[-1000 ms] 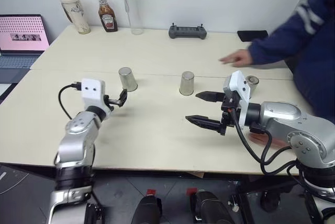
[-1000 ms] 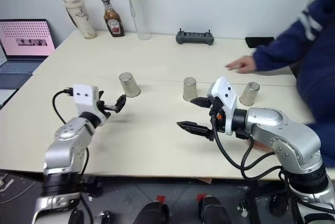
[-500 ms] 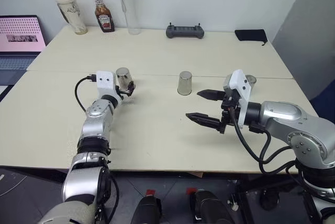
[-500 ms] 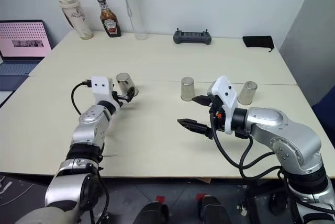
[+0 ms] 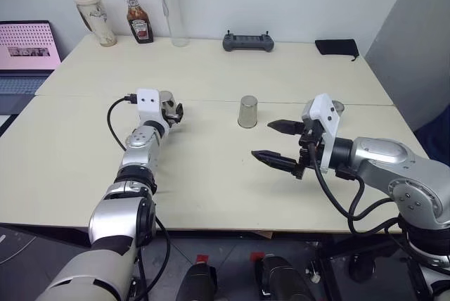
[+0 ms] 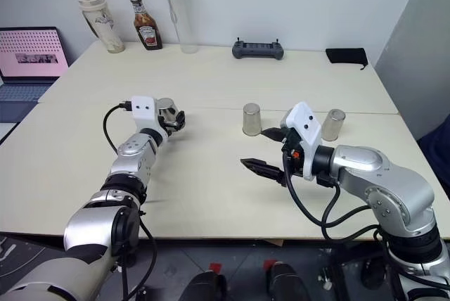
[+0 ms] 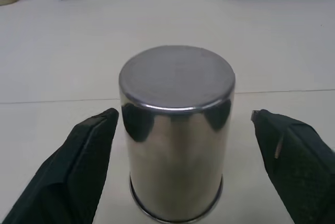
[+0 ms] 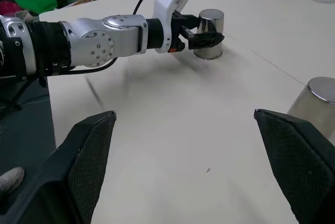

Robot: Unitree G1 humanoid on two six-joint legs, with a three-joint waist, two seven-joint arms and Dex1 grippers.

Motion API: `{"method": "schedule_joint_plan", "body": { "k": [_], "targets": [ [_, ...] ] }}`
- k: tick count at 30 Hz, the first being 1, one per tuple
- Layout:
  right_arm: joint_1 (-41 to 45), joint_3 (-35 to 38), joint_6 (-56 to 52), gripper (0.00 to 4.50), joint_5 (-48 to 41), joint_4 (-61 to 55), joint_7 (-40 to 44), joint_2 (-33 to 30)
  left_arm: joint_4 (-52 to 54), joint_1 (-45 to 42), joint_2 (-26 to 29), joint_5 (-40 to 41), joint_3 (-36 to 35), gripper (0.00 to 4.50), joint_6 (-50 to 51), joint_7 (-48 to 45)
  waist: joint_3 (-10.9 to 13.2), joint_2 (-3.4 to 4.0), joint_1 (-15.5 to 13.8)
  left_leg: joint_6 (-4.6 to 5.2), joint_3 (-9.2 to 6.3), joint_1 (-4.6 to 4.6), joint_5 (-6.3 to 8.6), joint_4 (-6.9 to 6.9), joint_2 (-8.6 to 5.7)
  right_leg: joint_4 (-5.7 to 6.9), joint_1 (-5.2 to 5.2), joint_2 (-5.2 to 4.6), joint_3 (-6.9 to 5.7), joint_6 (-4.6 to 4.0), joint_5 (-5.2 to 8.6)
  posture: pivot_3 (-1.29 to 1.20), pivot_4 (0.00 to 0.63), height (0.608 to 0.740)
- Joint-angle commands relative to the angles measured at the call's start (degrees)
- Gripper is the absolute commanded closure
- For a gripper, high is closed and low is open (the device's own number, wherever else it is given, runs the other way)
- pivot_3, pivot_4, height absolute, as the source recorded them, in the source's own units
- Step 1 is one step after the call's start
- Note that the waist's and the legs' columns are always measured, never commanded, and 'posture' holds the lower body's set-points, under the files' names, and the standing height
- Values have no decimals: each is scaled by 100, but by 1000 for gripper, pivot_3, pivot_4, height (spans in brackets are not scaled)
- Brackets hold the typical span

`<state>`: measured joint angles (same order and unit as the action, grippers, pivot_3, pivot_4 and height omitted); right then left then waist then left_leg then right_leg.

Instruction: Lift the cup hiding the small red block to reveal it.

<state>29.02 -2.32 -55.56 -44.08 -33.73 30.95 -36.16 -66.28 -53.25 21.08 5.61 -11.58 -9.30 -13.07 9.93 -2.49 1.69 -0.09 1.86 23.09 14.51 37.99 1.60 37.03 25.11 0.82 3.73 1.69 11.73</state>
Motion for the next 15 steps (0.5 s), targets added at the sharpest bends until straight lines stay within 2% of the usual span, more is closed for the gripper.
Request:
{"method": "schedule_joint_plan", "body": {
  "k": [1, 4, 10, 15],
  "targets": [
    [107, 210, -28, 0, -107, -195, -50, -17, -26, -212, 53, -18, -35, 1340, -195, 20, 0, 0, -2, 0, 0, 0, 0, 0, 0, 0, 0, 0, 0, 0, 0, 0, 150, 740],
    [174, 203, -59, 0, -118, -168, -65, 11, -26, -253, 68, -12, -49, 1785, -218, 16, 0, 0, -1, 0, 1, 0, 0, 1, -1, 0, -1, 0, 0, 0, 0, 0, 150, 740],
    [225, 189, -109, 0, -142, -154, -47, 43, 368, -323, 89, 76, -80, 1785, -118, -72, 0, 0, -2, 0, 0, 1, 0, 0, 0, 0, 0, 0, -2, 0, 0, 0, 150, 740],
    [292, 159, -50, 0, -97, -38, -1, 68, 2065, -8, 154, 338, -212, 1785, 698, 59, 2, -3, 1, 0, -1, 9, 0, 1, 0, 0, 7, 0, 0, 0, -1, 0, 150, 740]
  ]
}}
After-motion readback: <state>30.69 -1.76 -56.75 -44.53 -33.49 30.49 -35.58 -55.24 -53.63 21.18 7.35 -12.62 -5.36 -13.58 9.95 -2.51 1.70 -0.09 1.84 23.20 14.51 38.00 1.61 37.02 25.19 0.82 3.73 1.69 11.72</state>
